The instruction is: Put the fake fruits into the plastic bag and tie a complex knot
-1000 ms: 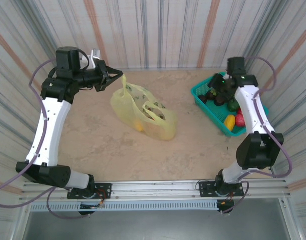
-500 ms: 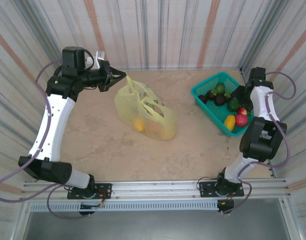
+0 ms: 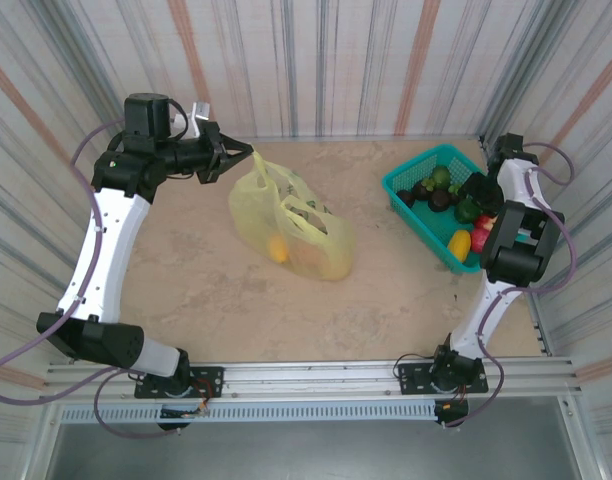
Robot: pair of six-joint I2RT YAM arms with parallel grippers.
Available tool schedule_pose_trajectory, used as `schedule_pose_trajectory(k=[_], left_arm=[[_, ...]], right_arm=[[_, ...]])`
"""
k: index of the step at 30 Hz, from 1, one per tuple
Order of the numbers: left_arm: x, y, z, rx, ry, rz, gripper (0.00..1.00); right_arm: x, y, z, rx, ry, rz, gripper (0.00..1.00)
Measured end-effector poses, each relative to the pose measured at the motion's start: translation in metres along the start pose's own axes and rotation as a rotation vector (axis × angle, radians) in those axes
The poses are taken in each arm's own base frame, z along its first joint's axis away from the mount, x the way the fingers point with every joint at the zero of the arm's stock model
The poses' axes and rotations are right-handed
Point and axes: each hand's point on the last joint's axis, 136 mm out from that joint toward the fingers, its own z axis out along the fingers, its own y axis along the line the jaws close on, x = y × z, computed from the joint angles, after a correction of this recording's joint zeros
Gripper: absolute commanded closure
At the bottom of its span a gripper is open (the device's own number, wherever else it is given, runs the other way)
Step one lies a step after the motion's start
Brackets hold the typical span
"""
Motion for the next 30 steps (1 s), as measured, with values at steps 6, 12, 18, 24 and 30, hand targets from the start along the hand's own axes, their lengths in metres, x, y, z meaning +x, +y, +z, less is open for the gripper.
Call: schedule_pose_trajectory(k=[6, 12, 18, 24, 30], left_arm=[[0.001, 0.004, 0.000, -0.005, 0.003, -0.008, 1.00], [0.002, 0.006, 0.000, -0.009, 0.003, -0.009, 1.00], [0.002, 0.006, -0.001, -0.008, 0.003, -0.007, 1.00], [0.003, 0.003, -0.003, -0.004, -0.001, -0.002, 1.00], [0.005, 0.000, -0.006, 0.002, -0.005, 0.009, 1.00]], right_arm=[[0.004, -0.003, 0.013, 0.024, 0.037, -0.020, 0.30], [0.012, -0.003, 0.031, 0.062, 0.071, -0.049, 0.29], [0.012, 0.000, 0.031, 0.066, 0.061, -0.072, 0.39], [0.008, 0.002, 0.004, 0.062, 0.017, -0.075, 0.48], [0.013, 0.030, -0.072, -0.017, -0.122, -0.121, 0.48]])
